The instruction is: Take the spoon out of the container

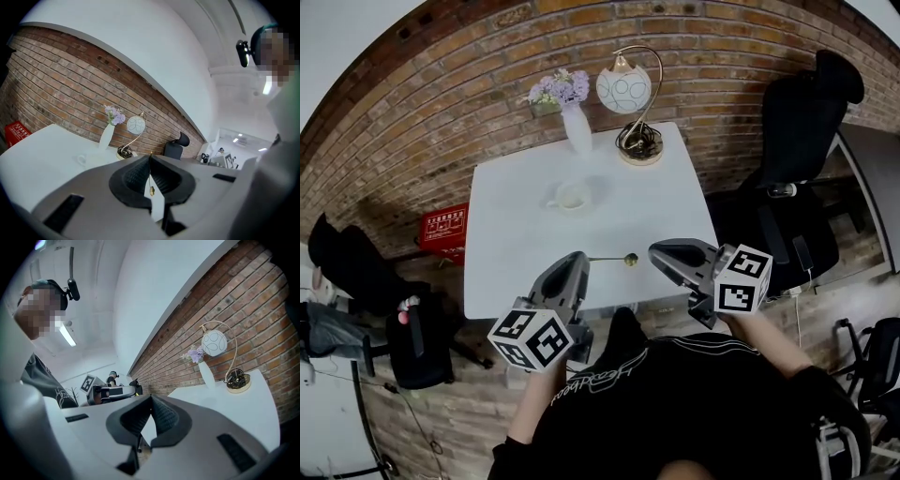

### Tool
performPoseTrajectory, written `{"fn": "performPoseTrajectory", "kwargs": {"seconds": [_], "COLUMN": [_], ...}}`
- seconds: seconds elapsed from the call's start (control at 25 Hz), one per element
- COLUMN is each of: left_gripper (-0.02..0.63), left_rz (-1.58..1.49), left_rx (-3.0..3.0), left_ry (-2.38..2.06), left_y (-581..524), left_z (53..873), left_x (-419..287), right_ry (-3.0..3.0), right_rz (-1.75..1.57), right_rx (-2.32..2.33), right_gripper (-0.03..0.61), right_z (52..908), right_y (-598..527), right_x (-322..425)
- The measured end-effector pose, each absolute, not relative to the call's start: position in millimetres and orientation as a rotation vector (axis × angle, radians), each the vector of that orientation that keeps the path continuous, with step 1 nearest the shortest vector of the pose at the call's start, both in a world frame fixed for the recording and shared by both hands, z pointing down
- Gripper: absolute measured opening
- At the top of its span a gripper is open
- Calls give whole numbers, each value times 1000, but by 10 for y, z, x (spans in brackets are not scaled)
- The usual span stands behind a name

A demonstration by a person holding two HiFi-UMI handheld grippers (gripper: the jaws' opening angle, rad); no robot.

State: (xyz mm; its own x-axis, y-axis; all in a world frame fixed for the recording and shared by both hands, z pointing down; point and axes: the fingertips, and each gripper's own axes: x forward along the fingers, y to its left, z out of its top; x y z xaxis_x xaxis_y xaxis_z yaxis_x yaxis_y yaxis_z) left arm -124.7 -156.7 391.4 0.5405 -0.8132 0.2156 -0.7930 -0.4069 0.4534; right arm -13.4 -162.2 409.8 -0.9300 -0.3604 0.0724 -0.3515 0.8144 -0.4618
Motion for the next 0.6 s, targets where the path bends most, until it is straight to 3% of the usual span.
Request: {"fn": "performPoseTrajectory", "kwargs": {"seconds": [0.6], "left_gripper": [8], "left_rz": [-61], "left_rx": [2253], "left_ry": [-1296], "left_y": [-1402], "left_z": [3965], "left_x": [-1217], "right_ry": [2998], "right_rz": [-774], "right_rx": [-566], "right_gripper": [-3], "right_z": [4196], "right_y": [-1419], "right_x": [-127]}}
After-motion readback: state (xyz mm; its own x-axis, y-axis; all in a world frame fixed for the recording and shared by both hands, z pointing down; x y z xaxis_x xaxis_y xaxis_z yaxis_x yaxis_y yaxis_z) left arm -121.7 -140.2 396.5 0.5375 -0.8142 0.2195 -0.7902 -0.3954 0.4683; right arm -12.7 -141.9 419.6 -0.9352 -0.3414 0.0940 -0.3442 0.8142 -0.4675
